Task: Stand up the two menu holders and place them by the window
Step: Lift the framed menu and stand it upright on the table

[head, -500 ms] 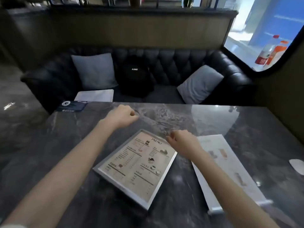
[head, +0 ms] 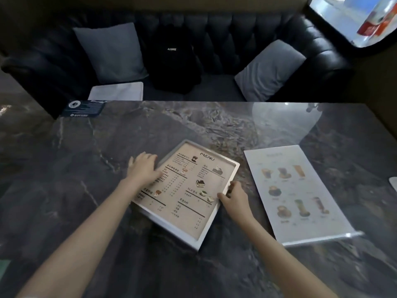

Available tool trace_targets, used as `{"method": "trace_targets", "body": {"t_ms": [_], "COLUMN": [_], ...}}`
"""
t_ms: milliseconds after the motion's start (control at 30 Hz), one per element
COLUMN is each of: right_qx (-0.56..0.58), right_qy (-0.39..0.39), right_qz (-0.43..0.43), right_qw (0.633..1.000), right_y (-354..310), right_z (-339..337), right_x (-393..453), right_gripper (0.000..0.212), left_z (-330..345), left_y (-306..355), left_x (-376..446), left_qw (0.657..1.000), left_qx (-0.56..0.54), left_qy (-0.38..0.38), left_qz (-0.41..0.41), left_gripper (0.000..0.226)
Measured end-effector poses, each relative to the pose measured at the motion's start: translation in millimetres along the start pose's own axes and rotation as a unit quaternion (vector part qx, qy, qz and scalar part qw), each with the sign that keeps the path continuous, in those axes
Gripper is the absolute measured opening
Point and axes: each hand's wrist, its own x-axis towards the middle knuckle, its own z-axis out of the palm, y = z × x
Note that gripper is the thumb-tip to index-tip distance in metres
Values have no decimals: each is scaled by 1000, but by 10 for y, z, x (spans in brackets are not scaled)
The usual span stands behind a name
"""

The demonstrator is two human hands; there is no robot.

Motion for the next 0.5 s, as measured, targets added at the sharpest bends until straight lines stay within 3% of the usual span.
{"method": "trace_targets", "body": {"t_ms": [100, 233, 367, 500], "right_qx": [80, 206, 262, 279], "right_qy": [-7, -85, -195, -210], "right_qz": [80, 167, 193, 205], "right_qw": [994, 960, 925, 914], "right_y": [18, 12, 8, 10], "right_z": [29, -31, -163, -183], "right_x": [71, 142, 184, 243], "right_gripper": [41, 33, 11, 12], "left_z": [12, -31, -65, -87], "left_y": [-41, -154, -229, -200], "left_x": [-15, -21, 25, 63], "left_qw": [987, 916, 899, 905], "left_qx": [-130, -338, -364, -340], "left_qy": [-69, -176, -206, -215], "left_qz": [-65, -129, -132, -140], "left_gripper": [59, 37, 22, 16]}}
